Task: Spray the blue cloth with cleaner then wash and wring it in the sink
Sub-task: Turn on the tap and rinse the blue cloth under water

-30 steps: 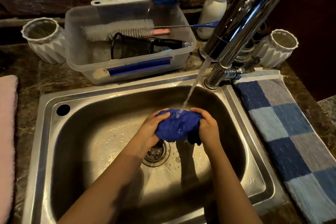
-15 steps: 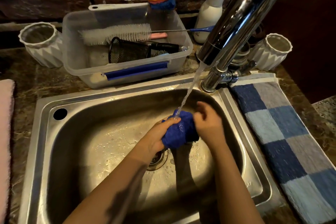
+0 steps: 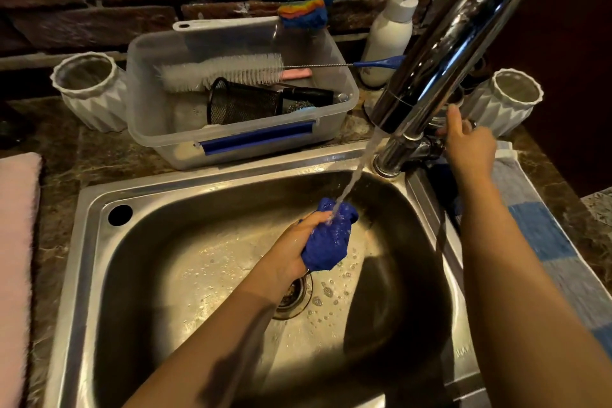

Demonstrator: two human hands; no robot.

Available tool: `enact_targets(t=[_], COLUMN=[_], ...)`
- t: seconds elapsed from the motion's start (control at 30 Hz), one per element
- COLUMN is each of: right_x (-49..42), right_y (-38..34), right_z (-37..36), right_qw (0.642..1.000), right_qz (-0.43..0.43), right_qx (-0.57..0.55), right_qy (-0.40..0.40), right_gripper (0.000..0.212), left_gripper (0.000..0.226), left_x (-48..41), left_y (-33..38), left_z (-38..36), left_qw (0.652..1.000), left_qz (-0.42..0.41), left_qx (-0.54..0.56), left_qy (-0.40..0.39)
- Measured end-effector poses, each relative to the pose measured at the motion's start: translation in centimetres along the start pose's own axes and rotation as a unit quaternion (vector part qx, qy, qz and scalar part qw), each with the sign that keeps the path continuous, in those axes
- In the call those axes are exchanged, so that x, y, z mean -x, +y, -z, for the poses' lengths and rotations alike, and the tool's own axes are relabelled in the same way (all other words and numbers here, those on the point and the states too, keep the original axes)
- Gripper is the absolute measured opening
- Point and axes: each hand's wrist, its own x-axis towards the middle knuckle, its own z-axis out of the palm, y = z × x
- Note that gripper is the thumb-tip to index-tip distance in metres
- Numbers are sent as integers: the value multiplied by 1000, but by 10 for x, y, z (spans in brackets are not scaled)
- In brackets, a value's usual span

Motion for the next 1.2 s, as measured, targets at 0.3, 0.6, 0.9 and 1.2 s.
enact_targets(t=[0.3,0.6,0.9,1.2], right_x=[1,-3,-3,-3], right_y=[3,16,20,19], right_z=[1,-3,-5,-3], right_qw=[998,995,991,991], right_qz=[57,88,111,112], right_qx=[-5,-48,-66,-66], right_qy=[20,31,32,21], right_gripper=[48,45,47,45], left_gripper=[11,22,25,28], left_x=[4,3,4,5], left_y=[-1,0,-1,1], left_z=[-1,-2,0,-5], left_qw=[1000,999,999,999], left_qz=[3,3,8,11], left_qx=[2,-24,-29,-29], left_qy=[12,30,41,43])
